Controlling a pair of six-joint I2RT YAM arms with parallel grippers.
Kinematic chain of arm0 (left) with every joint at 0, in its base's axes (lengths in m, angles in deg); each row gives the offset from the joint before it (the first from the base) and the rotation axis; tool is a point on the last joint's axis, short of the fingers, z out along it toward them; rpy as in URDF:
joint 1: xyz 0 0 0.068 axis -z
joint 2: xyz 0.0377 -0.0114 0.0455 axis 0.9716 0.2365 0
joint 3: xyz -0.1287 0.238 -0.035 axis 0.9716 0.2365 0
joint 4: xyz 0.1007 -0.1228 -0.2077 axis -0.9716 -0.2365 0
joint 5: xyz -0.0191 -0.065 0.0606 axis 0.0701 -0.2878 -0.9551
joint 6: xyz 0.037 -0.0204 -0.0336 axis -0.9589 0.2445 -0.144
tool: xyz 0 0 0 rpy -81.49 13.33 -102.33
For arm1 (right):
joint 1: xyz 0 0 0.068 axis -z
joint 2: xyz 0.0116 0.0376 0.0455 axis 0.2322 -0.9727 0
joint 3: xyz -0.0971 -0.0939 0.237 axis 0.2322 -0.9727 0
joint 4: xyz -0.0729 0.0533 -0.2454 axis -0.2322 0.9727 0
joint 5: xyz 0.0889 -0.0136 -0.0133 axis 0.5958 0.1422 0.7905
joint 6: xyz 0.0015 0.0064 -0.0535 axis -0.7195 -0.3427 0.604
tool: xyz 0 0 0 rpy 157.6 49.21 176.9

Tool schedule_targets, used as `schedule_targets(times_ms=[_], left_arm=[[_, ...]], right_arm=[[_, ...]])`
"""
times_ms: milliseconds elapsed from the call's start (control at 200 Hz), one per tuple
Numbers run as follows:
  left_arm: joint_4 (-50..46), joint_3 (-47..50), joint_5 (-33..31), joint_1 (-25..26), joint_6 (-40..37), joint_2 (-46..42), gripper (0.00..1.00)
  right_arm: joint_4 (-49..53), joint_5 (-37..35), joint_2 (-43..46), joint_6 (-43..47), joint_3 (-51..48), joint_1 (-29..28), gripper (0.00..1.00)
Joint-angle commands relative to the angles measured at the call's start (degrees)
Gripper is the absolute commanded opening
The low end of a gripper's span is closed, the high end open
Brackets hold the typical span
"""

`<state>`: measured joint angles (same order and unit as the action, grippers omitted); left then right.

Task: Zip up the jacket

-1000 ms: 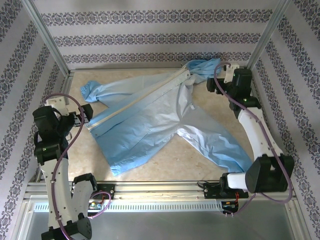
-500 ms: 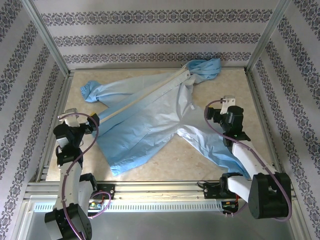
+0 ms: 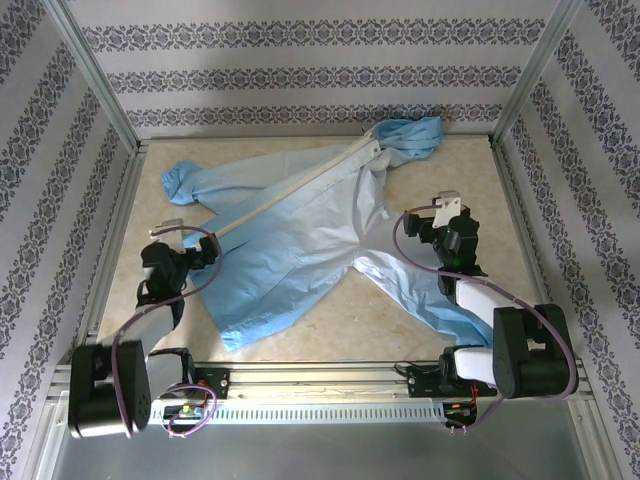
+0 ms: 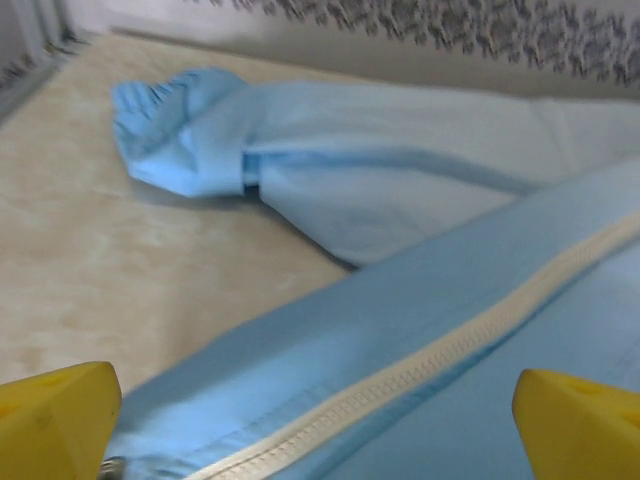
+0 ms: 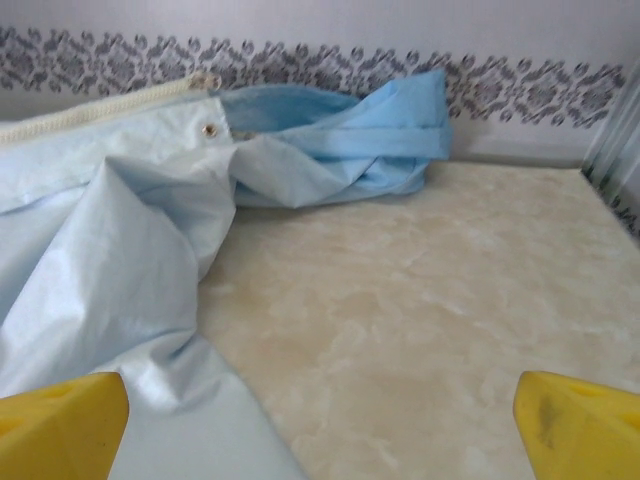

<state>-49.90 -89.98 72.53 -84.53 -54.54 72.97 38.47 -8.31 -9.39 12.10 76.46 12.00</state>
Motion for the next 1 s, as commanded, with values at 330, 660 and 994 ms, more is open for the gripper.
schedule_targets(times_ms=[330, 660, 994], left_arm=[[29.94, -3.90, -3.09, 3.37, -3.10, 27.01, 1.00], [19.25, -8.08, -8.86, 5.92, -4.52, 25.58, 1.00], [19.45, -7.97, -8.88, 6.01, -4.54, 25.60, 1.00]], right_arm=[[-2.04, 4.01, -0.96, 0.23, 2.16, 2.16, 0.98], [-0.77, 0.53, -0.58, -0.55, -2.46, 0.53, 0.98], [-12.65, 1.36, -13.83, -1.16, -1.45, 0.43, 0.98]])
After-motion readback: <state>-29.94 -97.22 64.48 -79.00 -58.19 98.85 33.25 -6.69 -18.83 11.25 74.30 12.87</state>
